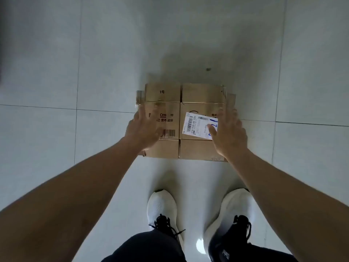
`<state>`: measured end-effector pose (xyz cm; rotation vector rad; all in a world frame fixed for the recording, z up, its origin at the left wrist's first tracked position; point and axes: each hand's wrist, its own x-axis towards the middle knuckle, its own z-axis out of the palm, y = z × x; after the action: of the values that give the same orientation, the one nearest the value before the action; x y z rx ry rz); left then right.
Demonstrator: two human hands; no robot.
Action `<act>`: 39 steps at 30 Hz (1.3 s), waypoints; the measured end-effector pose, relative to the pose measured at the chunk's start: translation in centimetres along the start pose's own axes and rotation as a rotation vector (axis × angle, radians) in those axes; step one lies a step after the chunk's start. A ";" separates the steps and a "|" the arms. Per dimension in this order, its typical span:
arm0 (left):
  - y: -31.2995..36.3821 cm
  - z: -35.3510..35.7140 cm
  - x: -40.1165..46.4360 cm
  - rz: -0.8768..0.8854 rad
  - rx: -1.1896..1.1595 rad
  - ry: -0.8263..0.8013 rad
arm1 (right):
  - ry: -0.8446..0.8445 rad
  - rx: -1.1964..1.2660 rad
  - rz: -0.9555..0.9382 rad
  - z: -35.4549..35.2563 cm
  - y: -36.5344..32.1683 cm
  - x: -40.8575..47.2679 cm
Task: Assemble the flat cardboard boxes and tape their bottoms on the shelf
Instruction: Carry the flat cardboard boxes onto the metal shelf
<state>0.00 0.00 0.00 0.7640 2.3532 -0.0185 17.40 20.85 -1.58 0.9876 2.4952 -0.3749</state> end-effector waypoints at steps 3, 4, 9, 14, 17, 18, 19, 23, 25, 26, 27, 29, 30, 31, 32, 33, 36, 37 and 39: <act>-1.2 1.0 0.3 -0.057 -0.085 -0.031 | -0.032 0.108 0.107 1.3 0.5 0.1; -1.7 1.5 0.2 -0.068 -0.110 -0.068 | -0.056 0.146 0.133 2.1 0.8 -0.1; -2.8 2.2 0.5 -0.081 -0.255 -0.156 | -0.121 0.399 0.191 3.7 1.2 -0.1; -3.1 2.8 1.1 -0.148 -0.495 -0.077 | -0.083 0.674 0.364 4.6 1.9 0.3; -3.8 2.6 1.9 -0.205 -0.640 -0.100 | -0.098 0.967 0.523 5.3 2.8 0.8; -4.1 2.7 2.3 -0.211 -0.672 -0.102 | -0.130 1.085 0.573 5.3 3.0 0.9; -4.4 2.9 2.7 -0.224 -0.695 -0.108 | -0.163 1.176 0.616 5.4 3.3 1.1; -4.7 3.5 3.0 -0.233 -0.766 -0.125 | -0.191 1.331 0.676 5.9 3.6 1.3; -4.7 3.6 2.9 -0.185 -0.795 -0.138 | -0.216 1.354 0.686 5.7 3.7 1.3; -4.7 3.5 2.9 -0.167 -0.796 -0.145 | -0.232 1.373 0.691 5.7 3.8 1.5; -4.8 3.3 2.7 -0.165 -0.786 -0.152 | -0.245 1.391 0.703 5.5 3.9 1.6; -4.7 3.0 2.4 -0.165 -0.775 -0.164 | -0.278 1.414 0.701 5.0 3.8 1.6; -4.8 3.0 2.1 -0.152 -0.788 -0.171 | -0.292 1.415 0.692 4.8 3.7 1.5; -4.8 3.1 1.9 -0.140 -0.816 -0.183 | -0.296 1.409 0.683 4.5 3.8 1.3; -4.8 3.2 1.6 -0.129 -0.855 -0.192 | -0.296 1.400 0.674 4.3 3.9 1.1; -4.8 3.4 1.4 -0.125 -0.894 -0.191 | -0.300 1.396 0.662 4.2 4.2 0.9; -5.2 3.9 1.1 -0.107 -0.976 -0.195 | -0.333 1.409 0.632 3.8 4.7 0.6; -5.2 3.9 0.9 -0.111 -0.994 -0.193 | -0.349 1.418 0.623 3.8 4.7 0.4; -5.0 3.5 0.5 -0.122 -1.007 -0.188 | -0.362 1.430 0.595 3.5 4.5 -0.2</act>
<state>-0.92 -4.55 -3.94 0.1033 1.8641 0.9196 21.66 22.59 -4.93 1.7849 1.2175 -1.9843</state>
